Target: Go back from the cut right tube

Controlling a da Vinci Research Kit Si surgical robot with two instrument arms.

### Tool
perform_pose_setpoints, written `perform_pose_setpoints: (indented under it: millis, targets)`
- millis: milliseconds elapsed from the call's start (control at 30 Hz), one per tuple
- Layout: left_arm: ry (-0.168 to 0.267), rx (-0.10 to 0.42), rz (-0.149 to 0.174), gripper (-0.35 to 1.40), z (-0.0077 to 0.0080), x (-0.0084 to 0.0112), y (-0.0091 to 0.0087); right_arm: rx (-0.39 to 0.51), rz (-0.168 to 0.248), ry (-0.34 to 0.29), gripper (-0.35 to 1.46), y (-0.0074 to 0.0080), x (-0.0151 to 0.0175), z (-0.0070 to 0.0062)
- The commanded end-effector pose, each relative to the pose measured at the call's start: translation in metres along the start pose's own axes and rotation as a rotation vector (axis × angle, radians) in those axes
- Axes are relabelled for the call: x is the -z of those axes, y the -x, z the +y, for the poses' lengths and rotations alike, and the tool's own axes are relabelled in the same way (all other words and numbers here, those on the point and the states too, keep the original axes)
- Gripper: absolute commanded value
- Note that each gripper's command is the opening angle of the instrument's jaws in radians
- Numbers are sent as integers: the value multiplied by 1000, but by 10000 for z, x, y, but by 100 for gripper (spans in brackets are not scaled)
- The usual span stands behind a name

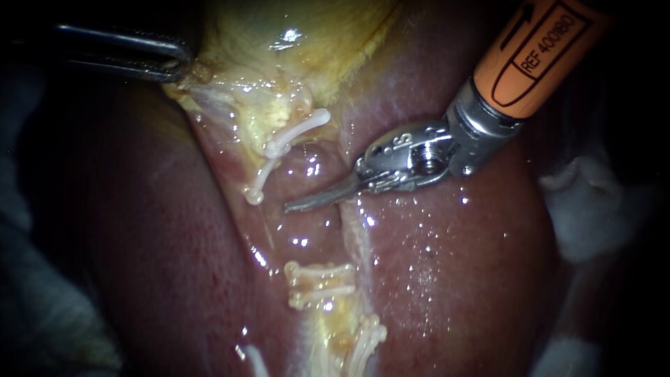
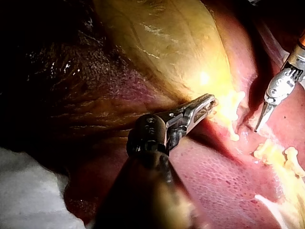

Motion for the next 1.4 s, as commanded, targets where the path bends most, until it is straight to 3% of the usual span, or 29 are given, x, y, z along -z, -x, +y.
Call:
perform_pose_setpoints:
  millis: [33,67,133,200,400,533,567,667,733,967,1000,1100,1400]
  targets:
    - [0,0,0,-35,0,0,0,0,0,0,-28,0,-1,1]
    - [0,0,0,-35,0,0,0,-6,-1,-3,29,-1,-2,1]
    - [0,0,0,-35,0,0,0,-11,8,18,99,-1,-4,1]
    - [0,0,0,-35,0,1,0,-10,16,35,120,1,-5,1]
    - [-2,0,1,-35,-1,2,1,-6,17,54,125,6,-7,-1]
    - [-2,0,1,-35,-1,2,0,-9,39,172,133,11,1,-10]
    - [-2,0,1,-35,-1,2,0,-22,51,243,137,12,5,-15]
    - [-4,0,2,-35,-2,2,0,9,45,331,142,14,14,-27]
    - [-3,-1,2,-35,-4,2,0,22,15,382,143,15,22,-36]
    - [-5,-1,2,-35,-7,4,0,71,-291,454,143,19,55,-56]
    - [-5,-1,2,-35,-7,4,0,73,-317,458,143,20,60,-57]
    - [-5,-1,2,-35,-7,4,0,69,-346,475,143,20,75,-62]
    - [-11,-6,6,-35,-14,-8,8,50,-351,504,145,19,103,-73]
